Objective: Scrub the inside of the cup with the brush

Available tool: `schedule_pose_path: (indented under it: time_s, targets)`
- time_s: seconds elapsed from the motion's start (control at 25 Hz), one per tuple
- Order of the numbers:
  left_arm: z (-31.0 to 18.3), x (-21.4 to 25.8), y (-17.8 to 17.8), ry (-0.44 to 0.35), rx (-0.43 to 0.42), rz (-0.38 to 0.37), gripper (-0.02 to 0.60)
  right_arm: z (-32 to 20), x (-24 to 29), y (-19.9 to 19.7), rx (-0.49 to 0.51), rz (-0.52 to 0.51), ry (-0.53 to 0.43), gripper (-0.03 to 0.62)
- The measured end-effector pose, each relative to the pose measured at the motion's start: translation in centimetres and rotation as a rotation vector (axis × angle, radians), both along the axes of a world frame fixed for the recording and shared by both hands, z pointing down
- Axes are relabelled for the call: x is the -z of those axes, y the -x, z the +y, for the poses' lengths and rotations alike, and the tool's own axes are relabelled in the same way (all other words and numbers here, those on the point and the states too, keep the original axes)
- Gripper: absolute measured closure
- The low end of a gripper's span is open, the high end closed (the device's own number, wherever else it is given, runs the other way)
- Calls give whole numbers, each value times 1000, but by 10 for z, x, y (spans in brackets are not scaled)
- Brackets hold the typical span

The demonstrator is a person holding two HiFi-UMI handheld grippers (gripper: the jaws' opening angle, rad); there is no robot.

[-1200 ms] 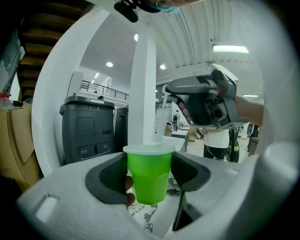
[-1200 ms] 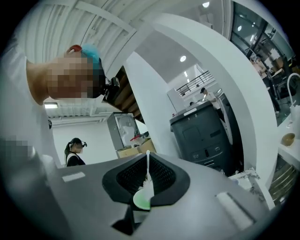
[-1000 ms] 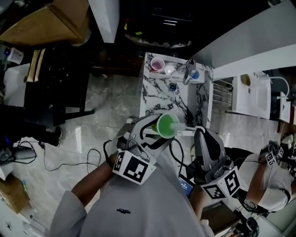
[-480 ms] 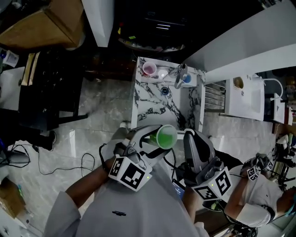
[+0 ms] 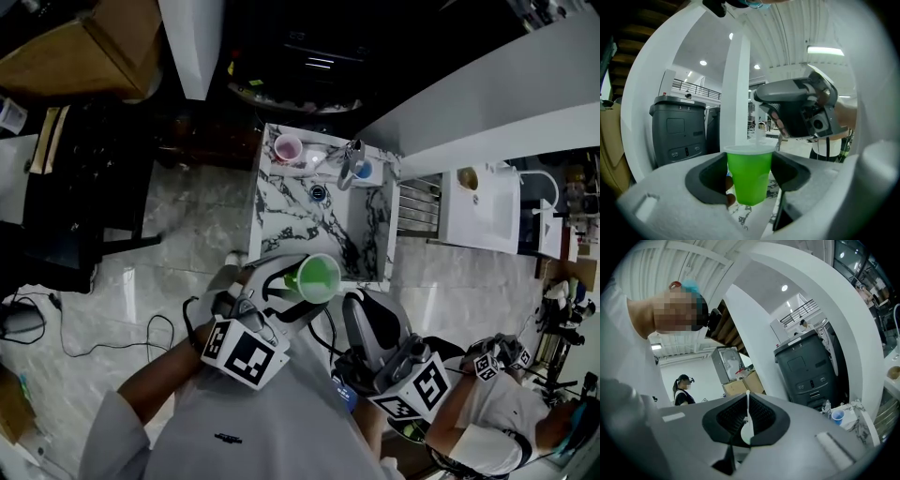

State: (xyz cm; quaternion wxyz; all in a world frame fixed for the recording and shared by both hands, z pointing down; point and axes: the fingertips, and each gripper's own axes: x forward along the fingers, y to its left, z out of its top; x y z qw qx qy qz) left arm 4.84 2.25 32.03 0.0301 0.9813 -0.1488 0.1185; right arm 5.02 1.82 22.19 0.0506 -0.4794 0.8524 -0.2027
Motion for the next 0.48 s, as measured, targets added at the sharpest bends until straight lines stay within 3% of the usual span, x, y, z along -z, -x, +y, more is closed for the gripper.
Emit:
schedule_pose_path:
  time_s: [0.48]
  targets:
    - [11, 13, -6, -18, -35, 12, 285, -4, -13, -31, -89, 105, 23, 574]
